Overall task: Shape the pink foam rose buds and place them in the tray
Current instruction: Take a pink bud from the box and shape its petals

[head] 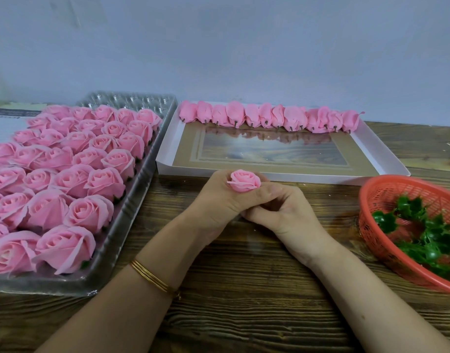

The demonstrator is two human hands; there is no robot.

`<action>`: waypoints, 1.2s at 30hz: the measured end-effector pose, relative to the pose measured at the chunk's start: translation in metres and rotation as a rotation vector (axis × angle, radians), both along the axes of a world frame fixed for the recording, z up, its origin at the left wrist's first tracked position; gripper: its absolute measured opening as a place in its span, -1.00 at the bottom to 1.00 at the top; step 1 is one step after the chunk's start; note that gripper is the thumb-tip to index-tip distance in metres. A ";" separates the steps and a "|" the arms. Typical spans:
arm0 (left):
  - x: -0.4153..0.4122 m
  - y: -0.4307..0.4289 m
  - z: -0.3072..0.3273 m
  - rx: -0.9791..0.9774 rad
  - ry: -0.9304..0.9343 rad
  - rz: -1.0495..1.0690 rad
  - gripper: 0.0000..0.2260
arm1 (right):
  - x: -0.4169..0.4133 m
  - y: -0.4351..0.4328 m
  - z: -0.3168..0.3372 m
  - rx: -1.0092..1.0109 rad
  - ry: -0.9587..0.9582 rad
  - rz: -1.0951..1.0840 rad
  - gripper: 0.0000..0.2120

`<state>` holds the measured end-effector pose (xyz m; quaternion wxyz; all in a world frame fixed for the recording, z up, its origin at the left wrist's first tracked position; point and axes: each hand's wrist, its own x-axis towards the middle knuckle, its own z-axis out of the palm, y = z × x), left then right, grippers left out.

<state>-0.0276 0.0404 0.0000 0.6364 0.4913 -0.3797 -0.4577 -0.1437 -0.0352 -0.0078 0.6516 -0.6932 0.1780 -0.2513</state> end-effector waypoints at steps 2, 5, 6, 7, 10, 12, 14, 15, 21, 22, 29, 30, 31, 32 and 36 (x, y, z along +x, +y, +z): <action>0.000 0.001 0.001 -0.014 -0.019 -0.029 -0.94 | 0.000 -0.001 -0.001 0.006 0.003 0.007 -0.77; 0.002 0.001 0.001 -0.017 -0.051 -0.057 -0.95 | -0.001 -0.002 -0.001 0.013 0.012 0.024 -0.79; 0.003 0.001 0.000 -0.015 -0.051 -0.054 -0.96 | -0.001 -0.003 -0.001 0.010 0.015 0.031 -0.79; 0.002 0.000 -0.001 -0.015 -0.047 -0.048 -0.98 | -0.001 -0.004 -0.002 0.008 0.015 0.041 -0.79; -0.003 -0.001 -0.002 -0.037 -0.058 0.059 -0.91 | 0.001 -0.006 -0.004 0.068 -0.011 0.049 -0.69; -0.004 -0.004 -0.004 -0.041 -0.079 0.196 -0.86 | 0.003 -0.008 -0.006 0.210 -0.056 0.018 -0.58; -0.004 -0.004 -0.006 -0.046 -0.197 0.327 -0.81 | 0.004 -0.010 -0.005 0.345 -0.106 -0.057 -0.59; -0.005 -0.004 -0.005 -0.055 -0.277 0.372 -0.82 | 0.004 -0.012 -0.004 0.392 -0.123 -0.102 -0.63; -0.007 -0.005 -0.013 -0.068 -0.549 0.353 -0.73 | 0.003 -0.011 -0.002 0.396 -0.130 -0.124 -0.79; -0.008 -0.006 -0.016 -0.055 -0.571 0.336 -0.86 | 0.004 -0.009 -0.002 0.387 -0.129 -0.110 -0.78; -0.011 -0.004 -0.015 -0.005 -0.624 0.308 -0.80 | 0.003 -0.007 -0.002 0.347 -0.082 -0.117 -0.78; -0.010 -0.005 -0.016 0.004 -0.631 0.316 -0.79 | 0.003 -0.007 -0.002 0.348 -0.083 -0.118 -0.79; -0.010 -0.006 -0.017 0.012 -0.635 0.321 -0.78 | 0.003 -0.007 -0.002 0.351 -0.086 -0.119 -0.79; -0.011 -0.006 -0.018 0.015 -0.634 0.325 -0.77 | 0.003 -0.007 -0.002 0.352 -0.089 -0.118 -0.78; -0.010 -0.008 -0.020 0.016 -0.620 0.338 -0.79 | 0.003 -0.006 -0.002 0.335 -0.084 -0.108 -0.78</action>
